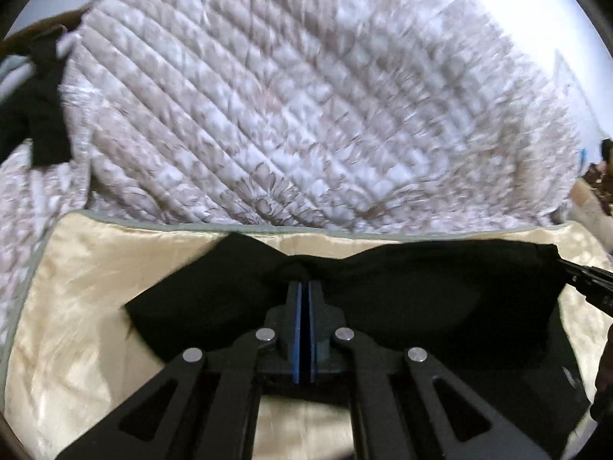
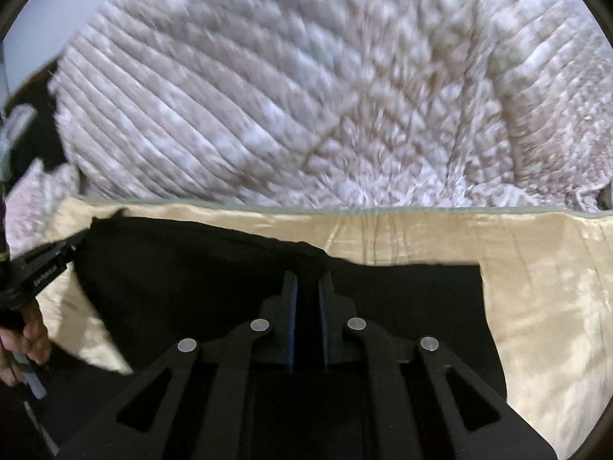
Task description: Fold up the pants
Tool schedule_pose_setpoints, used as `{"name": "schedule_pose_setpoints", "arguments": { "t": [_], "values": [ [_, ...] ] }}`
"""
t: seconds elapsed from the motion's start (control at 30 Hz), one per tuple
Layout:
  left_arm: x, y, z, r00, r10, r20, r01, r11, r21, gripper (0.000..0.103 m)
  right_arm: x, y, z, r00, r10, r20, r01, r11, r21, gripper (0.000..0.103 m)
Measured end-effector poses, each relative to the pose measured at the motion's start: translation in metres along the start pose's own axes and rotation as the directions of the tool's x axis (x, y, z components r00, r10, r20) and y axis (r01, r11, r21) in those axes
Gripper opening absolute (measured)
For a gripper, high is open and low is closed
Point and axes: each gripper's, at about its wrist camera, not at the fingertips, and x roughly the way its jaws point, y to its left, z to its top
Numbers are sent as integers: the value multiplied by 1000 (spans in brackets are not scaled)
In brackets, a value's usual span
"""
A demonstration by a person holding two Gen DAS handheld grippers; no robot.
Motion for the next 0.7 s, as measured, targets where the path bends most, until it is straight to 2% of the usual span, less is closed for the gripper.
{"name": "schedule_pose_setpoints", "arguments": {
  "t": [0.13, 0.23, 0.33, 0.37, 0.47, 0.53, 0.6, 0.7],
  "values": [
    [-56, 1, -37, 999, -27, 20, 28, 999, -26, 4, -68, 20, -40, 997, 15, 79, -16, 1000, 17, 8],
    [-90, 6, -74, 999, -48, 3, 48, 998, -51, 4, -100, 27, -82, 997, 22, 78, -26, 998, 49, 8],
    [-106, 8, -117, 996, -62, -58, 59, 996, -61, 4, -117, 29, -134, 999, 22, 33, -25, 995, 97, 8],
    [-107, 8, -129, 994, -66, -89, 60, 996, -63, 4, -116, 27, -156, 1000, 29, -12, -27, 991, 129, 8],
    [-104, 11, -165, 980, -64, -190, 50, 996, -78, 5, -106, 22, -195, 993, 27, -118, -5, 983, 185, 8],
    [-108, 15, -177, 973, -52, -224, 33, 996, -85, 4, -100, 16, -210, 983, 47, -178, -7, 975, 221, 9],
    [-118, 17, -180, 976, -35, -215, 18, 996, -82, 4, -106, 13, -216, 982, 74, -172, -29, 968, 250, 14],
    [-130, 22, -171, 983, -29, -184, 11, 995, -98, 6, -117, 9, -219, 987, 80, -137, -38, 958, 284, 34]
  ]
}}
